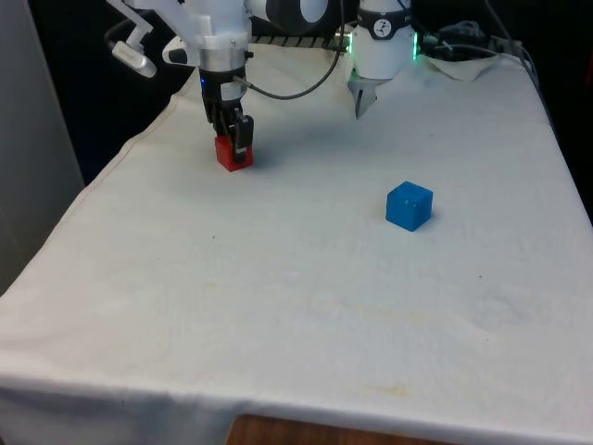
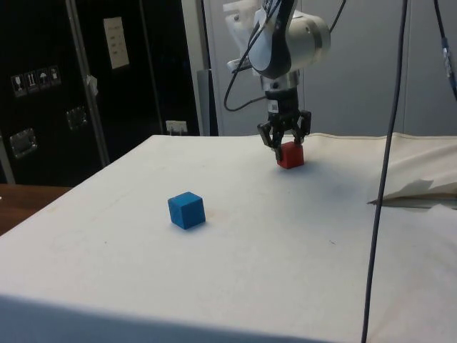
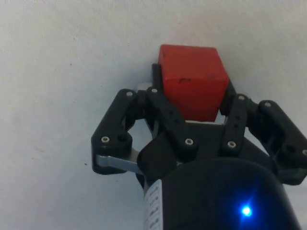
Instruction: Stack the two cubes.
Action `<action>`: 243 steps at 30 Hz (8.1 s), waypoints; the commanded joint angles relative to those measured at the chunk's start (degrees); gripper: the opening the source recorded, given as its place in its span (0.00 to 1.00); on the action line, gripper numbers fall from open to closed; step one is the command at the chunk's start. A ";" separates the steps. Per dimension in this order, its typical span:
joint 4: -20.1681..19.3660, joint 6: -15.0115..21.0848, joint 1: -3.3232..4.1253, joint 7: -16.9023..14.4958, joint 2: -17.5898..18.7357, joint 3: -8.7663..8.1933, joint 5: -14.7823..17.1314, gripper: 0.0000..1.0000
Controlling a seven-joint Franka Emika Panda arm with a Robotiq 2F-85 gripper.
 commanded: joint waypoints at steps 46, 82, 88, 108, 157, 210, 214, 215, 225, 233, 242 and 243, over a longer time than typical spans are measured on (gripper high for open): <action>9.05 -9.17 2.75 0.86 -6.47 2.46 -1.72 0.02; 15.99 -23.38 3.55 6.70 -11.29 8.48 -8.94 0.02; 17.48 -26.01 3.61 9.00 -11.00 9.80 -10.83 0.02; 21.54 -28.82 4.01 14.55 -9.45 15.53 -13.06 0.02; 21.49 -26.53 4.70 22.86 -9.40 29.68 -15.24 0.02; 18.28 -13.75 4.18 23.72 -0.11 32.72 -15.07 0.02; 18.33 -13.87 4.24 23.72 0.40 32.31 -15.18 0.02; 18.05 -12.78 3.90 23.20 0.63 32.26 -14.90 0.02; 18.05 -12.72 3.44 21.77 1.78 30.77 -14.84 0.02; 18.16 -12.83 3.50 21.89 2.29 30.54 -15.07 0.02; 18.33 -13.01 3.55 22.00 2.52 30.54 -15.18 0.62; 18.33 -13.01 3.55 22.00 2.58 30.54 -15.18 0.72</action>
